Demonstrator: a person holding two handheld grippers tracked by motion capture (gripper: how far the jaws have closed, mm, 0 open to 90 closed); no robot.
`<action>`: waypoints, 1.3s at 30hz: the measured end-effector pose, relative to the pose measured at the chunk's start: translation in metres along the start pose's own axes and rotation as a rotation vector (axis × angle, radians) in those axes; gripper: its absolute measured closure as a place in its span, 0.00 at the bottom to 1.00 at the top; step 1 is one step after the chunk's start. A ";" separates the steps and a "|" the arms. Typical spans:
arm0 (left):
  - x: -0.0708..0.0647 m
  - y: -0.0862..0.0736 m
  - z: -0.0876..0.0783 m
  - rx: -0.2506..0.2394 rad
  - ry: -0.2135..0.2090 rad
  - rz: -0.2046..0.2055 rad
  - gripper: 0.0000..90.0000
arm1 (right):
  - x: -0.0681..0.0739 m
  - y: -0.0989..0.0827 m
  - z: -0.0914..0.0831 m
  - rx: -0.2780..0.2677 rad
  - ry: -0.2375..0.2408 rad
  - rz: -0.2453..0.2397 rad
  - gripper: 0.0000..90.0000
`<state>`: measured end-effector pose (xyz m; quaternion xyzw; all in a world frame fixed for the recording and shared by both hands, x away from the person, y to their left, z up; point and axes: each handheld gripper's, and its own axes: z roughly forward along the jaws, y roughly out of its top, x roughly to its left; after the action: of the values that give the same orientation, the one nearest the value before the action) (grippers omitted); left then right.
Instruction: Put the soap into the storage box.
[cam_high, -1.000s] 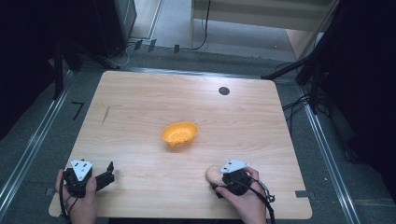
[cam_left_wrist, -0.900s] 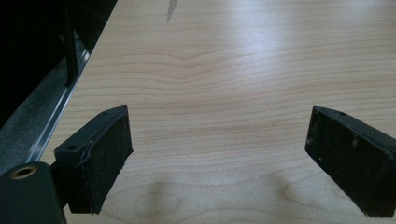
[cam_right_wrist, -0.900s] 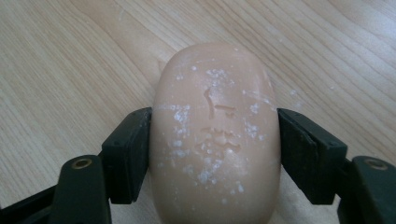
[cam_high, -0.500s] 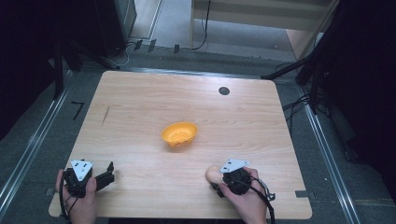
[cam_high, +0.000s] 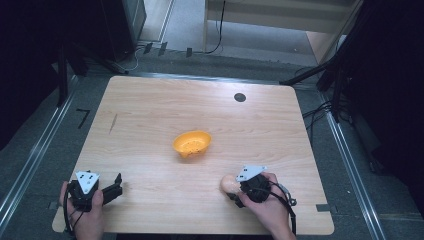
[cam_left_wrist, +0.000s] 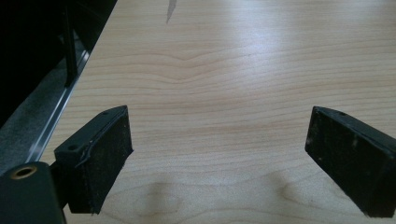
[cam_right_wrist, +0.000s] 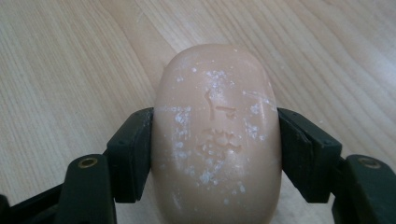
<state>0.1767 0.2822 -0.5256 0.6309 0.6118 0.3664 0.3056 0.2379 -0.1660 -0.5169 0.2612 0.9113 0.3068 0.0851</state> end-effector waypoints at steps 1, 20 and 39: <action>0.000 0.000 0.000 0.000 0.000 -0.001 0.08 | -0.001 0.001 0.000 -0.003 0.002 -0.008 0.37; 0.001 0.000 0.000 -0.002 -0.002 0.002 0.08 | -0.031 0.040 -0.010 -0.020 0.052 -0.153 0.37; 0.001 0.000 0.000 0.000 -0.009 -0.002 0.08 | -0.047 0.095 -0.002 -0.045 0.163 -0.279 0.37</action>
<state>0.1766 0.2835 -0.5254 0.6318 0.6113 0.3630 0.3088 0.3173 -0.1280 -0.4585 0.1041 0.9355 0.3325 0.0585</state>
